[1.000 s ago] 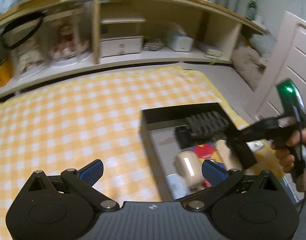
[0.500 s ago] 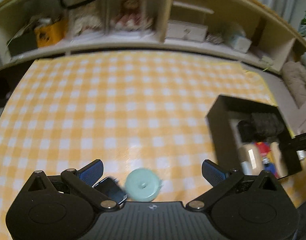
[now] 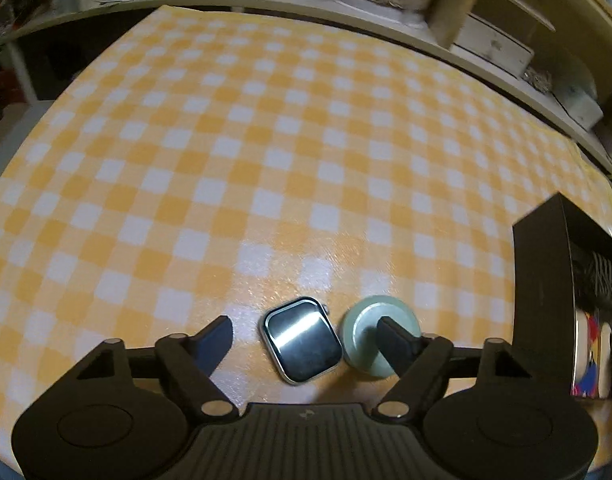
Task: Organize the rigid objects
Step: 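Close the left gripper around the smartwatch body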
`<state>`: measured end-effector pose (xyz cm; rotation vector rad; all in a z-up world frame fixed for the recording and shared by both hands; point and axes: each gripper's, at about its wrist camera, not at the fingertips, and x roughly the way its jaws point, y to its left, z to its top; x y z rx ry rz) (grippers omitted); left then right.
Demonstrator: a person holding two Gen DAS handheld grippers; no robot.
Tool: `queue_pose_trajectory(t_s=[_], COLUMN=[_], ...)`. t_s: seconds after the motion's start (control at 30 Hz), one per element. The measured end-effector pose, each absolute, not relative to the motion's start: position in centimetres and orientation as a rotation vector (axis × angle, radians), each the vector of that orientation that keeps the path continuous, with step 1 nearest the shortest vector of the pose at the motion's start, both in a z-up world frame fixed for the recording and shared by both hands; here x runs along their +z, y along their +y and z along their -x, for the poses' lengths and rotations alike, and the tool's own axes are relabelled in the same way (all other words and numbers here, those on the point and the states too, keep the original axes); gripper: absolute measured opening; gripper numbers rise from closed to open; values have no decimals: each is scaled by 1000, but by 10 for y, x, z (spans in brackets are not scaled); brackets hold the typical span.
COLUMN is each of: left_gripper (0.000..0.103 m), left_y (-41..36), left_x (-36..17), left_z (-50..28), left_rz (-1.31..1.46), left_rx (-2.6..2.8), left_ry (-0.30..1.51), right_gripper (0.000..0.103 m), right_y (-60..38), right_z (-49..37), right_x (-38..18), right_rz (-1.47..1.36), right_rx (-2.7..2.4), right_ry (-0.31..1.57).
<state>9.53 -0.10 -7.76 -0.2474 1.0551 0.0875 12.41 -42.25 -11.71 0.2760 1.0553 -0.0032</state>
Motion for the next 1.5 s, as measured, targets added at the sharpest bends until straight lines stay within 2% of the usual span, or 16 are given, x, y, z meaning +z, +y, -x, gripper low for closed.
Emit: queue_pose_trajectory(t_s=[0.2, 0.47, 1.5], left_gripper=[60, 52, 45], left_y=[7, -7, -25], left_x=[-75, -75, -81], left_z=[-89, -87, -77], left_rz=[287, 216, 105], left_rx=[133, 111, 158], left_ry=[1028, 1037, 1037], right_gripper=[11, 11, 12], right_y=[-422, -421, -420], right_z=[-124, -124, -123], right_x=[-117, -117, -117], right_rz=[-274, -269, -266], right_rx=[-4, -5, -6], right_ry=[1055, 1056, 1057])
